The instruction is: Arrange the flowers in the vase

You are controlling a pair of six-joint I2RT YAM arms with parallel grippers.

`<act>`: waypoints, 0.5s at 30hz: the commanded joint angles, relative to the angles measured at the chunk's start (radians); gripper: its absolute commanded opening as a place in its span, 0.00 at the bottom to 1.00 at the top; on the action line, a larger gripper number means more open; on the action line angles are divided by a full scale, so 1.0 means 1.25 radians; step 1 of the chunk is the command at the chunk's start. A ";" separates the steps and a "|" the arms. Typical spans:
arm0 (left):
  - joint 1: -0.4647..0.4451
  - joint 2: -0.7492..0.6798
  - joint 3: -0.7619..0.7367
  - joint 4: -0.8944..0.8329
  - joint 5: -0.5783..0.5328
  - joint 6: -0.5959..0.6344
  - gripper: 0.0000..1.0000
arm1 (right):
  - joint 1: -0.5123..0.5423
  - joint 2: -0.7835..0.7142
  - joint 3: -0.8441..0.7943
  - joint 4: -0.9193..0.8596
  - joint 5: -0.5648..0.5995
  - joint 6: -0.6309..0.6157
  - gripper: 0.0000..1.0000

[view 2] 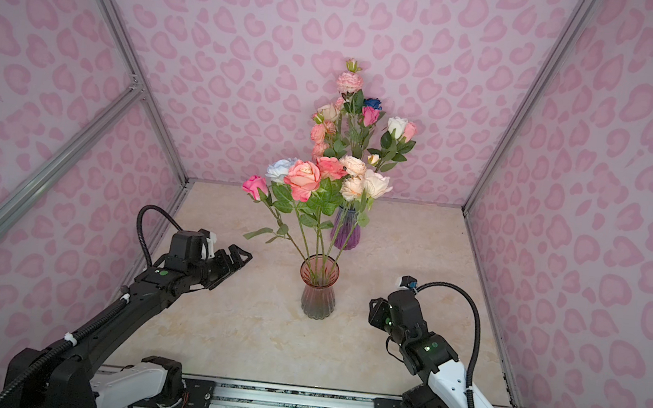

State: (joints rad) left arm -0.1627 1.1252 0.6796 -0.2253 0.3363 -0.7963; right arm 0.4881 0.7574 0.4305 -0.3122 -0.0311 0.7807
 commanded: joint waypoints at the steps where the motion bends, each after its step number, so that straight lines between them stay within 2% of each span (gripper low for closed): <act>1: -0.008 0.010 -0.002 0.066 0.002 -0.007 1.00 | 0.001 0.025 -0.039 0.092 -0.080 0.048 0.44; 10: -0.021 -0.021 -0.046 0.045 -0.004 -0.014 1.00 | 0.021 0.121 -0.069 0.159 -0.120 0.048 0.50; 15: -0.024 -0.061 -0.078 0.005 -0.005 -0.004 1.00 | 0.034 0.226 -0.079 0.262 -0.159 0.053 0.50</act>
State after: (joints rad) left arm -0.1917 1.0714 0.5995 -0.1890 0.3359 -0.8093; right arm 0.5213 0.9909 0.3347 -0.0906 -0.1905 0.8433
